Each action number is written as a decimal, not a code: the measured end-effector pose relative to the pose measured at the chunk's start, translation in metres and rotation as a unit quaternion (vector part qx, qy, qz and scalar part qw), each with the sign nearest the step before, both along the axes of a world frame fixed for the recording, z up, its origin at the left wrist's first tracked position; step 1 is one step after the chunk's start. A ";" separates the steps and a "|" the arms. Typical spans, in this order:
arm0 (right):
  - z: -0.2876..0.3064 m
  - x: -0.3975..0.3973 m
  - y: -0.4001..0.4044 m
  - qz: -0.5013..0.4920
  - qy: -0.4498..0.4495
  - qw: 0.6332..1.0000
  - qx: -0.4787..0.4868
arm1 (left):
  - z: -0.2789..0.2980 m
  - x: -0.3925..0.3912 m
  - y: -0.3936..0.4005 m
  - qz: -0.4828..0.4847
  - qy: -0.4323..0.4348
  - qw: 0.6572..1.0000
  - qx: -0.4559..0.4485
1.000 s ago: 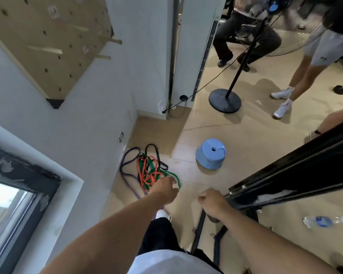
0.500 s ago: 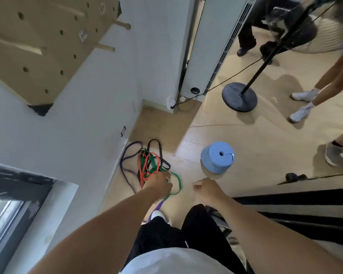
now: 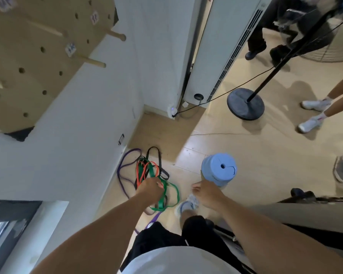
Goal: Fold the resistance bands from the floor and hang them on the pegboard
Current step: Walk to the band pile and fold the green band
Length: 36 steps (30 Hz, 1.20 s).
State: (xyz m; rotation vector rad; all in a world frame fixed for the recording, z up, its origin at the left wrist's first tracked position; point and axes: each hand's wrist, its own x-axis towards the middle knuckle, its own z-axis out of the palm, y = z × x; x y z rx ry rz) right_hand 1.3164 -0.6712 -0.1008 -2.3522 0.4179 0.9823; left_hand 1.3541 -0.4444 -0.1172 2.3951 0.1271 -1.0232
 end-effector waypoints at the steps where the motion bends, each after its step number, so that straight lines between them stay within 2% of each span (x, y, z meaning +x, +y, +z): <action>1: 0.000 0.009 -0.007 0.013 -0.002 1.000 0.001 | 0.001 0.009 -0.006 0.001 0.003 1.000 0.001; 5: 0.005 0.048 -0.050 0.042 0.007 0.999 -0.002 | 0.004 0.052 -0.041 0.008 0.008 1.000 0.002; 12: 0.012 0.116 -0.131 -0.014 -0.006 1.000 -0.011 | 0.022 0.129 -0.127 0.022 -0.057 0.997 -0.036; 18: 0.012 0.131 -0.168 -0.055 0.003 0.998 -0.011 | 0.032 0.164 -0.177 0.005 -0.081 0.996 -0.047; 23: 0.003 0.151 -0.190 -0.077 0.009 0.997 -0.004 | 0.022 0.194 -0.195 -0.006 -0.080 0.997 -0.013; 28: 0.000 0.187 -0.205 -0.058 0.024 0.998 -0.011 | 0.007 0.231 -0.205 0.009 -0.055 0.998 -0.032; 36: 0.006 0.305 -0.207 -0.020 0.021 0.999 -0.018 | -0.009 0.307 -0.190 0.061 -0.028 0.997 -0.044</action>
